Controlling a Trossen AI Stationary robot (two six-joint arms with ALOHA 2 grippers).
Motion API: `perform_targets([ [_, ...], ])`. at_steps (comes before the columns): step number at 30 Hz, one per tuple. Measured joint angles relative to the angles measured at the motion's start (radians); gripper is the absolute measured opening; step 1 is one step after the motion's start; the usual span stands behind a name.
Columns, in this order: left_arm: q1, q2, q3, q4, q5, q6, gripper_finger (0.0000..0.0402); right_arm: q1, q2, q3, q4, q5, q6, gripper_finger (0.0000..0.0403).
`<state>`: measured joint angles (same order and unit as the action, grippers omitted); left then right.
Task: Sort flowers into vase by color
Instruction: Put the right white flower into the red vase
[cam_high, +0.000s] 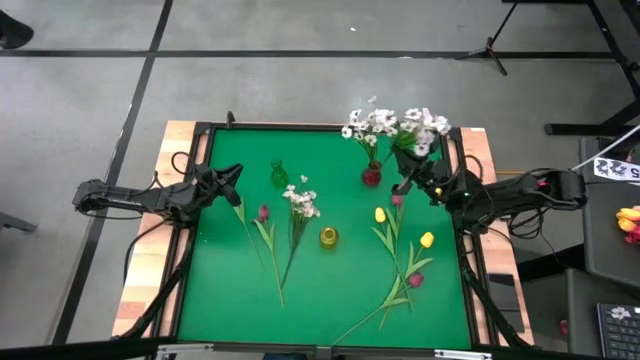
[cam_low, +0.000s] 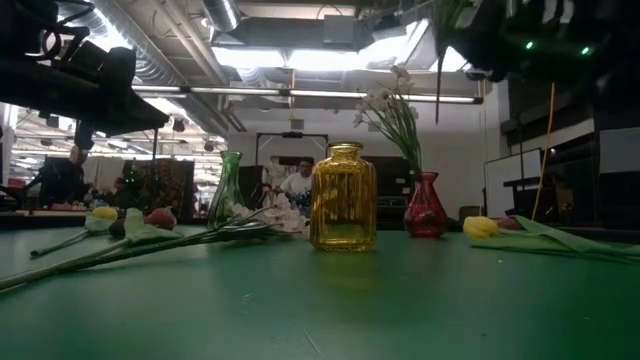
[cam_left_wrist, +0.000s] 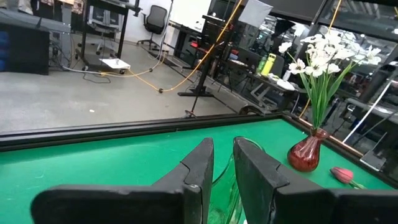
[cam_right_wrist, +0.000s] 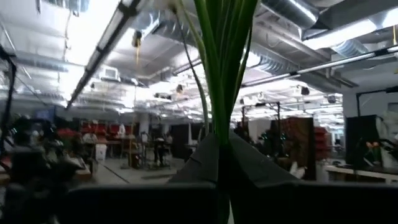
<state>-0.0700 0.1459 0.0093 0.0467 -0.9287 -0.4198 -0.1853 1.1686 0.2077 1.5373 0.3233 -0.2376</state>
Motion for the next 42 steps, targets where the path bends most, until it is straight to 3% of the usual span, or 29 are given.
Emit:
perform_targets([
  [7,0.0,0.0,0.0,0.0,0.0,0.001,0.0061,-0.142,0.112,0.007,0.037,-0.121,0.095,0.001],
  [13,0.0,0.0,0.0,0.0,-0.002,0.004,0.0061,-0.204,0.151,0.007,0.034,-0.152,0.137,0.0006],
  [42,0.0,0.0,0.0,0.0,-0.003,0.002,0.0061,-0.209,0.289,0.007,0.032,-0.151,0.148,0.0024],
])
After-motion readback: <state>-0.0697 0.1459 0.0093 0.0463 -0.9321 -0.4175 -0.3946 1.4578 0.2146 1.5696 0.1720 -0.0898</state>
